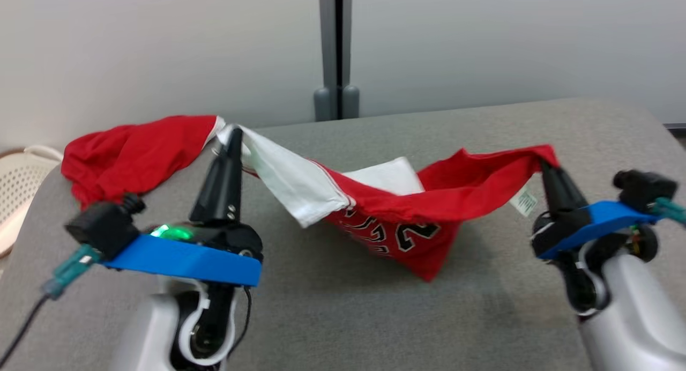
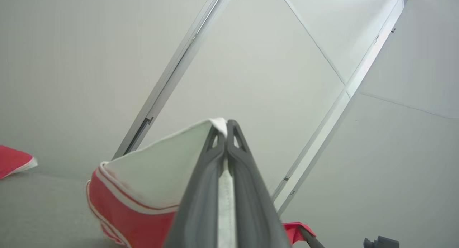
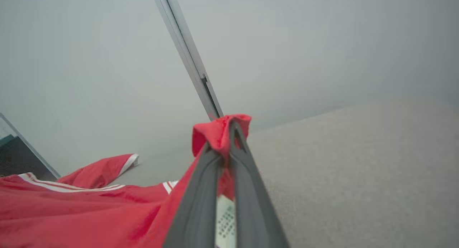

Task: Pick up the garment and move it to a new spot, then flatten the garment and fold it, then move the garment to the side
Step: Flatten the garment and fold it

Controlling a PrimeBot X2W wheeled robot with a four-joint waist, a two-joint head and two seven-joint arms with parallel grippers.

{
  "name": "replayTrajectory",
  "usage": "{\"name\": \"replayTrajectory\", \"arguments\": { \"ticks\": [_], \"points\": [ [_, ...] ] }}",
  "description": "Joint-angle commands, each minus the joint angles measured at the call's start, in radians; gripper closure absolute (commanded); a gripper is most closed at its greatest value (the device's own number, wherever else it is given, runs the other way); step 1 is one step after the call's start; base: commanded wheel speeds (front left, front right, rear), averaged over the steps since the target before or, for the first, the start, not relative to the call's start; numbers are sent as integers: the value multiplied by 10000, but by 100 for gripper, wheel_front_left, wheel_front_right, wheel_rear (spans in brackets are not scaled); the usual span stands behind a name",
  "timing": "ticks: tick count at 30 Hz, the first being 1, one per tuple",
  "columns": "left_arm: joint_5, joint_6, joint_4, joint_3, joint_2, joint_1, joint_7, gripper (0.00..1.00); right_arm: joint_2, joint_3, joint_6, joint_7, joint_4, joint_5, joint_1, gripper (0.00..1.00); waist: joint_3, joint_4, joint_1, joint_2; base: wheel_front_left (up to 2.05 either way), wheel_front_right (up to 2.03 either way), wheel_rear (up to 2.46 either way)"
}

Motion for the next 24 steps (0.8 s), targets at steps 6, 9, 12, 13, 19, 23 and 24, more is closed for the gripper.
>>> {"name": "replayTrajectory", "arguments": {
  "ticks": [6,9,12,13,19,23,24],
  "points": [
    [-525,339,-2648,639,463,-665,708,100,-1075,-316,5,2000,-5522,1577,2055,100,-544,-627,2,1,0,0,0],
    [-482,533,-3695,788,775,-1138,1159,100,-996,-1067,5,3014,-7826,1786,2841,100,-546,-712,2,1,0,0,0],
    [-531,702,-4476,828,1020,-1667,1692,100,-689,-1794,5,4004,-9738,1829,3341,100,-501,-774,2,1,0,0,0],
    [-494,754,-4650,808,1103,-1846,1862,100,-583,-1985,5,4308,-10273,1827,3445,100,-476,-792,2,1,0,0,0],
    [-480,941,-4951,521,1314,-2833,2704,100,-12,-2779,5,5597,-12329,1706,3461,100,-140,-856,2,1,0,0,0],
    [-383,889,-4332,190,1298,-3522,3036,100,244,-2940,5,6011,-12284,1715,3106,100,408,-861,2,1,0,0,0],
    [-350,838,-4102,112,1315,-3739,3120,100,304,-2886,5,6059,-12079,1849,2927,100,611,-873,2,1,0,0,0]
  ]
}}
